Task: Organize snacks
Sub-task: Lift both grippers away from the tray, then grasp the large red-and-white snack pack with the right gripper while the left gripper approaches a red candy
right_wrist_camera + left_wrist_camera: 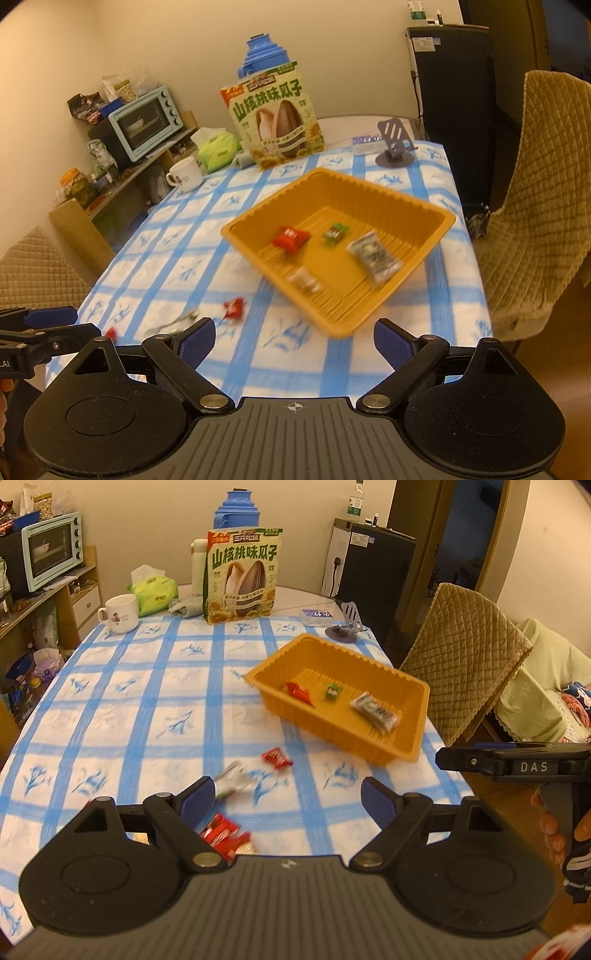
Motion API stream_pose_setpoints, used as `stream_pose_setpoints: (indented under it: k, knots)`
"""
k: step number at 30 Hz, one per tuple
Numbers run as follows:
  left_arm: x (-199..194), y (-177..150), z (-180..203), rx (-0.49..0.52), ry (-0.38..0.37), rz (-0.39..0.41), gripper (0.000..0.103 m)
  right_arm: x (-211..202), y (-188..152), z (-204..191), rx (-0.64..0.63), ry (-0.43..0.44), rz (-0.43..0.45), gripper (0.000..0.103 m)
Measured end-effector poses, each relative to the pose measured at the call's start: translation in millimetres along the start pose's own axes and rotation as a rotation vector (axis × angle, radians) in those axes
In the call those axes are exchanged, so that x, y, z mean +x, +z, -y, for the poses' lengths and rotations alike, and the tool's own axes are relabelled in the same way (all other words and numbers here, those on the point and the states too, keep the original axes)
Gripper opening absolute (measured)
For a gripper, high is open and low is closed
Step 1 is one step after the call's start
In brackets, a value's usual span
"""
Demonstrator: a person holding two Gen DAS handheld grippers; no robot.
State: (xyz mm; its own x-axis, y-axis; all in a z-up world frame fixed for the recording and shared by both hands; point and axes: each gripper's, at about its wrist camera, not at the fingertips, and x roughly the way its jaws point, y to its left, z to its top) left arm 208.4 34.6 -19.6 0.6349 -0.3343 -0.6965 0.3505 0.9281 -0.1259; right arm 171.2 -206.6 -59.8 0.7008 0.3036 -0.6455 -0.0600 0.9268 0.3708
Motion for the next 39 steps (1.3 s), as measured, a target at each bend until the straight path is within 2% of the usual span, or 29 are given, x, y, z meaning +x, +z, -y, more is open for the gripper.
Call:
stream_pose_setpoints:
  k: [17,28,35,37,39]
  knots:
    - [-37,-63,-64,-0.018,0.025,-0.061,0.085,10,-65,-82,-0.016,0.017,-0.073,0.092]
    - [-41,-86,-98,-0.061,0.068,-0.096,0.085,47,-94,-126,-0.106,0.048,-0.15,0.092]
    - [-38,-96,-115,-0.093,0.097,-0.111,0.084,75,-99,-147,-0.186,0.057,-0.158,0.092]
    - [-36,-99,-120,-0.101,0.106,-0.116,0.084,83,-98,-151,-0.203,0.058,-0.154,0.089]
    - [-34,-100,-123,-0.107,0.114,-0.121,0.084,92,-96,-153,-0.215,0.061,-0.153,0.082]
